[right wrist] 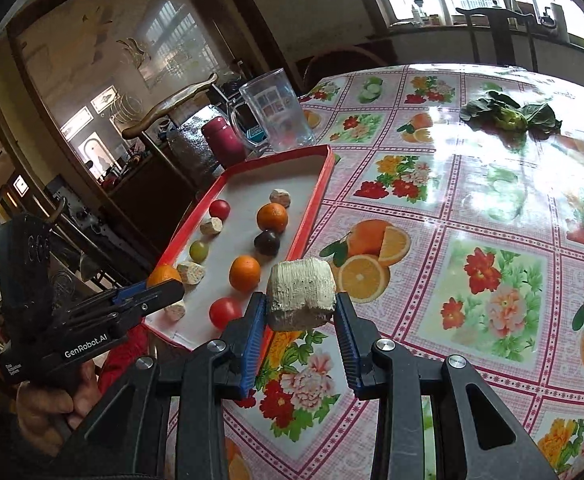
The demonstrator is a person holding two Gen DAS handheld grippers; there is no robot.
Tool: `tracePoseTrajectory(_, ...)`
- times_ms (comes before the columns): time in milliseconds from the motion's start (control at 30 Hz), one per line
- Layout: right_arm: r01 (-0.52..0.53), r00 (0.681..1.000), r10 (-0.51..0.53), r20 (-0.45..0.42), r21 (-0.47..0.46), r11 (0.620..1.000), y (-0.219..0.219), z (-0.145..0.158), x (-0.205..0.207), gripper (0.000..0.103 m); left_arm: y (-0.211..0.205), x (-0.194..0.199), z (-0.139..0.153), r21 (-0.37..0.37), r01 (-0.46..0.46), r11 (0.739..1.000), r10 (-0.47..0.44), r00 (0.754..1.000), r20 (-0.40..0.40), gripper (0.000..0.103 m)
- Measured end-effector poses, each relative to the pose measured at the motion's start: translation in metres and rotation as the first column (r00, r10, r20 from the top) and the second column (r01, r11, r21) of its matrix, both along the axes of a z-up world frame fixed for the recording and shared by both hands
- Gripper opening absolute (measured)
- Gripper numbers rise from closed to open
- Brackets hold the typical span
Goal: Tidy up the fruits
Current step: 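Carry the orange in the left tool over the tray while the right tool carries the block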
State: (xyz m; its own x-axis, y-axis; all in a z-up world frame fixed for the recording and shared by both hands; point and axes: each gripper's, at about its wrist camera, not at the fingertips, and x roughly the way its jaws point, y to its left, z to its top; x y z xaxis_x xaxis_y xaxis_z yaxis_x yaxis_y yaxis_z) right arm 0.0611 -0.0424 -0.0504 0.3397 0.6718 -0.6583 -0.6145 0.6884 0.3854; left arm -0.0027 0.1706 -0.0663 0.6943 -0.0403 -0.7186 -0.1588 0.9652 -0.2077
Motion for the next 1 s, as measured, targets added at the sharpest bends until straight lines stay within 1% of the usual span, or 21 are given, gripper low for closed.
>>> tracePoseTrajectory(233, -0.049, 0.999, 0.049, 0.006, -0.014, 0.999, 0.022, -0.001, -0.013, 0.035, 0.017, -0.015, 0.001, -0.003, -0.033, 0.999, 0.033, 0.999, 0.009, 0.031)
tracePoseTrajectory(533, -0.085, 0.996, 0.085, 0.018, -0.033, 0.996, 0.045, 0.000, -0.018, 0.035, 0.047, -0.034, 0.003, -0.013, -0.095, 0.995, 0.095, 0.995, 0.019, 0.031)
tracePoseTrajectory(767, -0.128, 0.991, 0.129, 0.018, -0.055, 0.990, 0.062, -0.006, -0.023, 0.035, 0.072, -0.048, -0.003, -0.010, -0.145, 0.989, 0.145, 0.989, 0.002, 0.031)
tracePoseTrajectory(1000, -0.159, 0.987, 0.161, 0.020, -0.091, 0.983, 0.077, -0.014, -0.026, 0.035, 0.073, -0.048, -0.011, -0.019, -0.132, 0.991, 0.131, 0.991, -0.014, 0.031)
